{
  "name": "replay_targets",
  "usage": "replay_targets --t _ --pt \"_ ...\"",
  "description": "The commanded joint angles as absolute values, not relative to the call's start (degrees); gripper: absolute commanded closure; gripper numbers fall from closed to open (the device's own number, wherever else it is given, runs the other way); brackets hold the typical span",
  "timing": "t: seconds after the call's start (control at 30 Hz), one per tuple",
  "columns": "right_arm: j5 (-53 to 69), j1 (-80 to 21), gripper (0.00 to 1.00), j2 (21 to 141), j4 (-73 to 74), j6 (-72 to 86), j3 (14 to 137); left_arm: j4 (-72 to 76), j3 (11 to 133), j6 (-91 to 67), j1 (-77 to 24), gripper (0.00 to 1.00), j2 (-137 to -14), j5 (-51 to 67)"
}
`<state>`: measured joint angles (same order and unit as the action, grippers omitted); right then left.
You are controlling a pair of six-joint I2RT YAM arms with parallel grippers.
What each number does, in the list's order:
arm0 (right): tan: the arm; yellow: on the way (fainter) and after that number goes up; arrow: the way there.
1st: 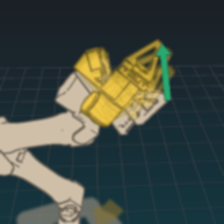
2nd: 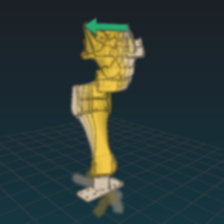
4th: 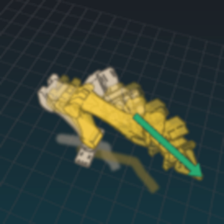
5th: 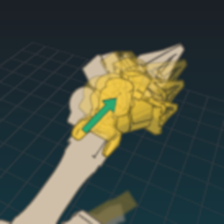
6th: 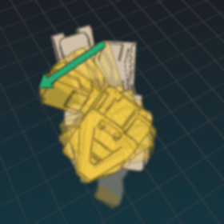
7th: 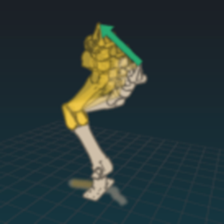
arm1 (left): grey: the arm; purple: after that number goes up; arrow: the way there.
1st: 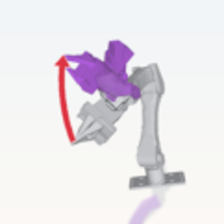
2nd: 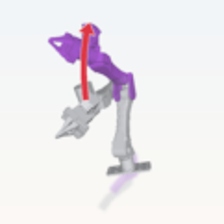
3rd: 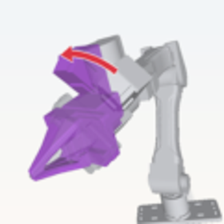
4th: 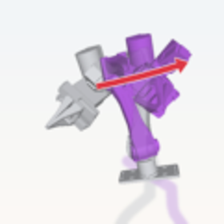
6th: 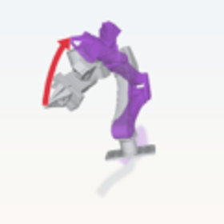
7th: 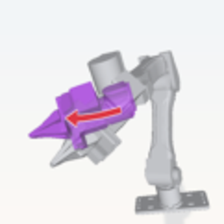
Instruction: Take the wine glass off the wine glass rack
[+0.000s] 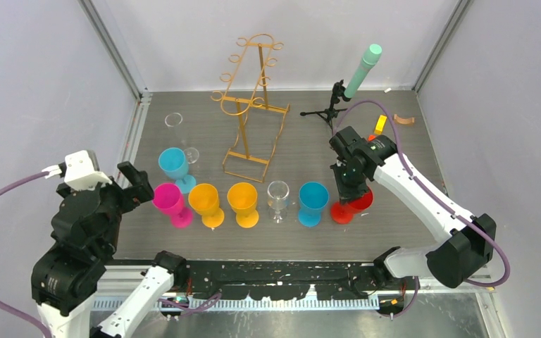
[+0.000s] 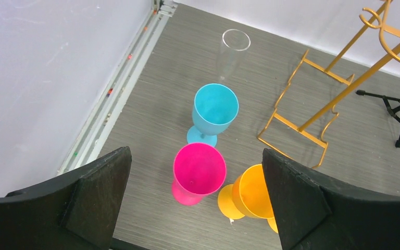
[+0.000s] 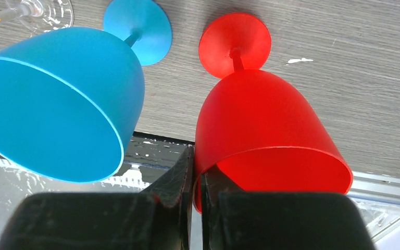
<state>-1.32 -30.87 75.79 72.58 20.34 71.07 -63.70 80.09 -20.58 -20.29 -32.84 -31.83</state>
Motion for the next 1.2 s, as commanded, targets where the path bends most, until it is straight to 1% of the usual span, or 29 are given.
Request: replay_targets --t 0.0,0.03,0.1,0.13,0.23,0.4,0.43,0.5,0.57,0.7,0.77,0.83,1.0,1.03,1.07,1.1,1.13,1.17 --pt "1.5 -30.8 0.89 75.8 73.9 21.2 71.3 -61.7 79.6 -19.3 -20.5 0.00 -31.3 -35.1" --pt "1.5 -30.8 0.88 76.2 74.0 21.2 71.3 -61.6 79.6 -19.2 -20.5 0.00 -31.0 -35.3" --pt "0.8 -30.8 0.81 76.6 74.1 21.0 71.5 -61.7 79.5 -18.8 -20.5 0.00 -30.6 -35.5" --pt "0.5 -30.9 0.76 76.7 74.0 21.0 71.7 -61.6 79.4 -18.5 -20.5 0.00 -30.7 -35.6" --pt "-3.4 -30.9 0.67 77.0 73.9 21.3 74.2 -62.2 79.7 -17.9 -20.5 0.00 -31.8 -35.7" --pt "-6.1 -30.8 0.58 76.0 73.0 21.9 78.2 -65.6 81.6 -18.5 -20.5 0.00 -34.8 -37.4" --pt "-6.5 -30.9 0.55 75.3 72.6 22.4 78.8 -65.9 81.8 -18.7 -20.5 0.00 -35.1 -37.6" --pt "-6.2 -30.9 0.50 73.7 71.2 22.9 79.9 -66.3 82.2 -18.9 -20.5 0.00 -35.3 -37.5" --pt "-6.1 -30.8 0.48 71.8 69.3 23.4 80.8 -66.3 82.4 -18.5 -20.5 0.00 -35.1 -37.0" --pt "-9.2 -30.8 0.48 67.2 66.3 24.5 82.0 -66.3 82.8 -17.9 -20.5 0.00 -34.2 -36.4" --pt "-13.8 -30.8 0.47 62.5 63.8 25.1 81.4 -66.1 82.8 -17.5 -20.5 0.00 -33.7 -36.3" --pt "-23.3 -30.8 0.48 58.1 60.7 26.0 80.2 -66.4 82.9 -17.2 -20.5 0.00 -33.2 -36.3" --pt "-40.7 -30.8 0.45 45.4 50.3 27.5 75.4 -68.2 84.4 -18.0 -20.5 0.00 -32.8 -37.6" --pt "-45.3 -30.8 0.41 41.0 48.6 27.3 73.4 -68.7 85.1 -18.2 -20.5 0.00 -32.7 -37.8" --pt "-47.4 -30.8 0.38 38.8 44.5 27.1 72.2 -69.2 85.7 -18.5 -20.5 0.00 -32.6 -37.9" --pt "-50.6 -30.8 0.29 34.2 42.5 26.0 69.5 -69.6 86.1 -18.5 -20.5 0.00 -32.3 -38.0" --pt "-52.0 -30.8 0.25 30.5 38.8 25.5 67.2 -69.7 86.4 -18.5 -20.5 0.00 -32.0 -38.0" --pt "-54.3 -30.8 0.17 28.9 37.2 24.7 66.3 -69.7 86.8 -18.3 -20.5 0.00 -31.5 -38.0"
